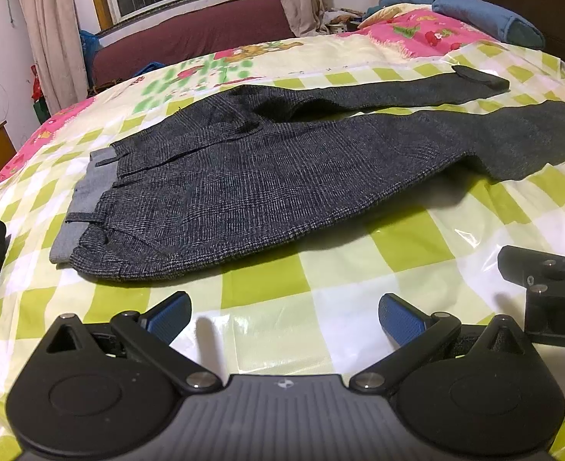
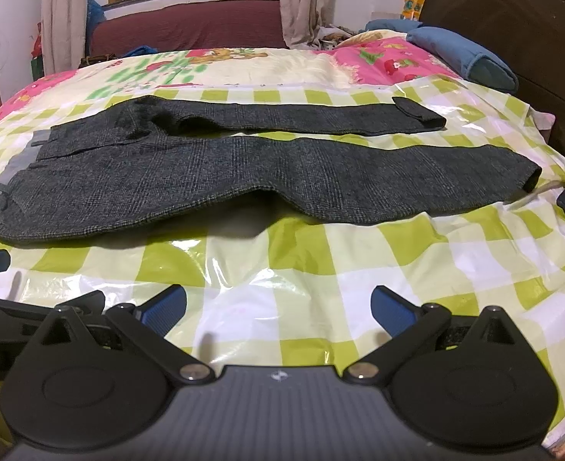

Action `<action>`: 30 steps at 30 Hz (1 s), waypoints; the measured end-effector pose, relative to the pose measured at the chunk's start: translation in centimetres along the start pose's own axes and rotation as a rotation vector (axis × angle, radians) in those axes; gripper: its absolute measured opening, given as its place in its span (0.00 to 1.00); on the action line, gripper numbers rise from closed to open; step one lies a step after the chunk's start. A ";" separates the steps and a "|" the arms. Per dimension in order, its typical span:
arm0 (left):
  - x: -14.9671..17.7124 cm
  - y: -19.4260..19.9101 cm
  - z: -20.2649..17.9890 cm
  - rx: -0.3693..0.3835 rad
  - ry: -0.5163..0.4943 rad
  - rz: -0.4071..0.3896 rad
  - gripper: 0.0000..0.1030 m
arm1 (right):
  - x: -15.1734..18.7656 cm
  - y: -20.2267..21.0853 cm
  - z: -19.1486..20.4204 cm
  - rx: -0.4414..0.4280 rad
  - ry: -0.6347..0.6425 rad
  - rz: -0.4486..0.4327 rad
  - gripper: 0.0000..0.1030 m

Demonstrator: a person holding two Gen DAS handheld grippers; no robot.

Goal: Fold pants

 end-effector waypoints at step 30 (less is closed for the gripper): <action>0.0 -0.2 0.1 0.001 0.000 0.008 1.00 | 0.2 -0.4 0.3 0.000 0.015 0.009 0.99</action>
Point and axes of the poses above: each gripper's, at about its wrist camera, not at the fingertips, and y roughly against the way its jaws point, z to its left, x to its underside, the point moved 4 cm from there along -y, roughly the way its jaws point, and after that the axes turned 15 degrees about x, right-handed, at the moved point
